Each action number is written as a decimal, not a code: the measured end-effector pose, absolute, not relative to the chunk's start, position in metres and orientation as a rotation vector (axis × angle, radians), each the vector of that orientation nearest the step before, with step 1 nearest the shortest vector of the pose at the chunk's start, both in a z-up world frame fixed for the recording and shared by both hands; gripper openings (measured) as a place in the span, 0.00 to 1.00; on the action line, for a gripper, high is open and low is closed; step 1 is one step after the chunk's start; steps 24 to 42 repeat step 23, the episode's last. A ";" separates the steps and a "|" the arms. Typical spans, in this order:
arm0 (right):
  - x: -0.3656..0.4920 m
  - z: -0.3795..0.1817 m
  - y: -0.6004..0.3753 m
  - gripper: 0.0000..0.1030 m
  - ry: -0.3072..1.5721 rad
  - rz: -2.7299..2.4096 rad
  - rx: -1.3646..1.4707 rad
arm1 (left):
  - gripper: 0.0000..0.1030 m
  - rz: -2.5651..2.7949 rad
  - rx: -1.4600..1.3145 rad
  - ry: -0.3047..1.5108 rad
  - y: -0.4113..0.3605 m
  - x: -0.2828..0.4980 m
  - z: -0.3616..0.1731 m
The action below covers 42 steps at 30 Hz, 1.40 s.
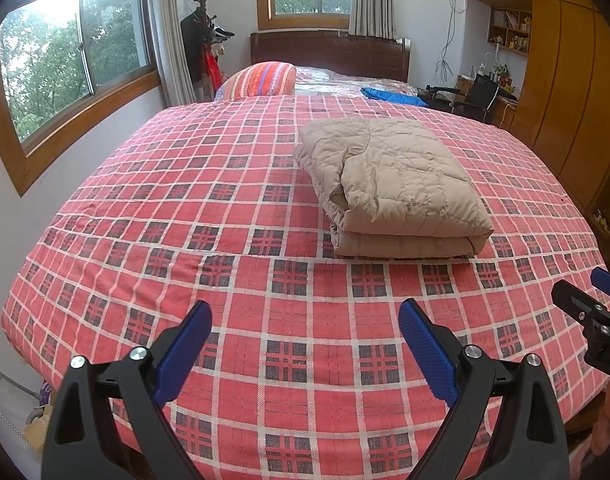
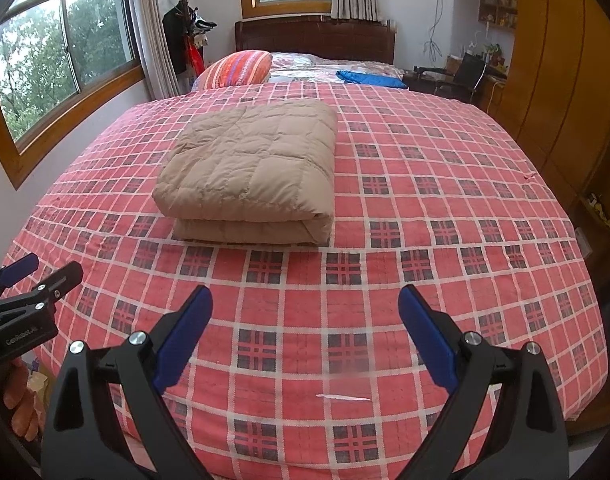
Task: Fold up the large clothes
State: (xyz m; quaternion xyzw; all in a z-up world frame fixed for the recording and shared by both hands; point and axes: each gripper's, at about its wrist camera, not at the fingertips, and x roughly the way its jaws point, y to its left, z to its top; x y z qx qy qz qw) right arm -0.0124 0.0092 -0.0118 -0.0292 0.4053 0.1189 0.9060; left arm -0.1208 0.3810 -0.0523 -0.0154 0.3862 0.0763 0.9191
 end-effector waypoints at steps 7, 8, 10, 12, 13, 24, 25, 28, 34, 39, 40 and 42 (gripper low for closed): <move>-0.012 -0.012 0.009 0.91 0.834 0.238 -0.061 | 0.92 0.158 -0.032 0.793 0.381 -0.121 -0.052; -0.012 -0.012 0.008 0.91 0.833 0.235 -0.061 | 0.92 0.158 -0.032 0.793 0.381 -0.121 -0.052; -0.012 -0.011 0.008 0.91 0.832 0.233 -0.061 | 0.92 0.158 -0.033 0.793 0.381 -0.121 -0.052; -0.012 -0.011 0.008 0.91 0.831 0.233 -0.063 | 0.92 0.157 -0.033 0.794 0.381 -0.121 -0.052; -0.012 -0.012 0.007 0.91 0.832 0.234 -0.062 | 0.92 0.157 -0.033 0.795 0.381 -0.121 -0.052; -0.011 -0.012 0.006 0.91 0.837 0.233 -0.064 | 0.92 0.158 -0.033 0.794 0.381 -0.121 -0.052; -0.011 -0.012 0.006 0.91 0.837 0.233 -0.064 | 0.92 0.158 -0.033 0.794 0.381 -0.121 -0.052; -0.011 -0.012 0.006 0.91 0.837 0.233 -0.064 | 0.92 0.158 -0.033 0.794 0.381 -0.121 -0.052; -0.011 -0.012 0.006 0.91 0.837 0.233 -0.064 | 0.92 0.158 -0.033 0.794 0.381 -0.121 -0.052; -0.011 -0.012 0.006 0.91 0.837 0.233 -0.064 | 0.92 0.158 -0.033 0.794 0.381 -0.121 -0.052; -0.011 -0.012 0.006 0.91 0.837 0.233 -0.064 | 0.92 0.158 -0.033 0.794 0.381 -0.121 -0.052; -0.011 -0.012 0.006 0.91 0.837 0.233 -0.064 | 0.92 0.158 -0.033 0.794 0.381 -0.121 -0.052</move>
